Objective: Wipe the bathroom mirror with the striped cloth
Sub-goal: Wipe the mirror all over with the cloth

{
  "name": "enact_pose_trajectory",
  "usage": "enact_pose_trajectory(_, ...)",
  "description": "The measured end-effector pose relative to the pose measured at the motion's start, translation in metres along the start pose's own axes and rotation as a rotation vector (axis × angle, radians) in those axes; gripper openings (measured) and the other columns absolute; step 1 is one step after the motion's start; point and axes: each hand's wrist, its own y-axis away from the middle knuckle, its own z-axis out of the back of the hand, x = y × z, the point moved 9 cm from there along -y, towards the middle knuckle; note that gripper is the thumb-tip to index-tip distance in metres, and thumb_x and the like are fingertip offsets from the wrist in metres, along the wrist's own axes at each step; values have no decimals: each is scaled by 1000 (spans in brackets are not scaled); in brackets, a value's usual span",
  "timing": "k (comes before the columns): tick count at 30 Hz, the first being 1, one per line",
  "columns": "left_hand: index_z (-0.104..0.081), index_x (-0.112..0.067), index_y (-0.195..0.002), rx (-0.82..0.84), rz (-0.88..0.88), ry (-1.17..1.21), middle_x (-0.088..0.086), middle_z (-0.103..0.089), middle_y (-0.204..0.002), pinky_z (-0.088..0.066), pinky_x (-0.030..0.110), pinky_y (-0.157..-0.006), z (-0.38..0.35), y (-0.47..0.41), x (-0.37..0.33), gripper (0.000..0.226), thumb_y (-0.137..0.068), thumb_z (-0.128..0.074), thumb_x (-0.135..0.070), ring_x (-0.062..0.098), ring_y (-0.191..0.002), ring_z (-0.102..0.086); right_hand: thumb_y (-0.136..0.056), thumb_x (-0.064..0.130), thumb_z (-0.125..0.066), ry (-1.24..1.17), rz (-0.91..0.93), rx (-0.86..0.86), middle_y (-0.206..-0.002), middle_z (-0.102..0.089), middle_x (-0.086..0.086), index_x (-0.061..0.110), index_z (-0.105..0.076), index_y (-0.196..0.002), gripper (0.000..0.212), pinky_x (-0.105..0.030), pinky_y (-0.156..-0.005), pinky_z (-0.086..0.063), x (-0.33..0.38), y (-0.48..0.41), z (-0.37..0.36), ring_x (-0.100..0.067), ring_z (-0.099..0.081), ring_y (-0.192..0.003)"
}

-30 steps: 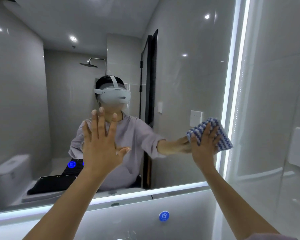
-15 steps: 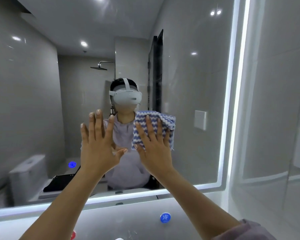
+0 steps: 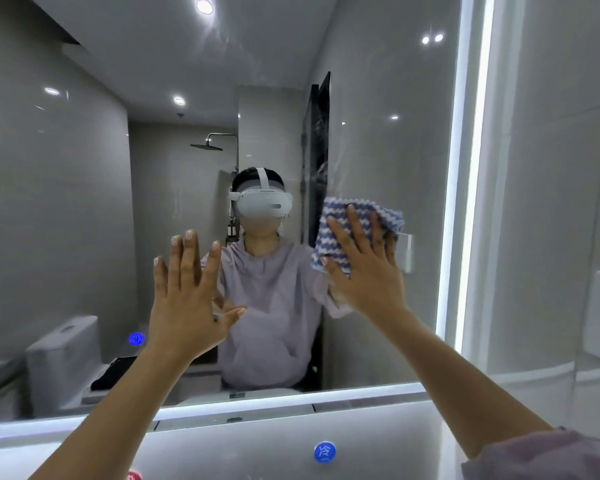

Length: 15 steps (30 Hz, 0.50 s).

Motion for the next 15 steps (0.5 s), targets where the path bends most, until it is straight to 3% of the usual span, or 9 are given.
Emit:
enact_pose_trajectory(4,-4,-16,-151,-4,3,-7,20,7,-158,-5,58,-115,-1,-1,1,101,-75,-5,-83,36,-146,7,-94,54,-35,-77,-207,42,-160,9,0,36,9,-147,72,-52,-116,10,-41,-17,6,-31,17,-144)
enact_pose_trajectory(8,-1,-16,-151,-12,-2,-12,20,7,-157,-4,58,-115,-1,-1,1,100,-75,-7,-82,36,-146,7,-86,58,-28,-205,-337,20,-160,14,2,38,9,-149,75,-55,-116,5,-52,-28,17,-31,14,-145)
enact_pose_trajectory(12,-4,-16,-151,-5,-2,-11,21,6,-158,-8,61,-115,-4,0,2,101,-75,-21,-79,37,-146,6,-93,51,-33,-202,-378,-10,-160,14,-2,31,5,-151,72,-58,-115,3,-42,-28,18,-32,15,-145)
enact_pose_trajectory(15,-2,-16,-151,1,0,-4,21,5,-158,-6,59,-115,-4,0,2,100,-76,-8,-82,37,-146,6,-93,53,-31,-181,-368,-12,-159,14,-6,26,5,-151,74,-61,-114,6,-31,-29,16,-36,15,-144)
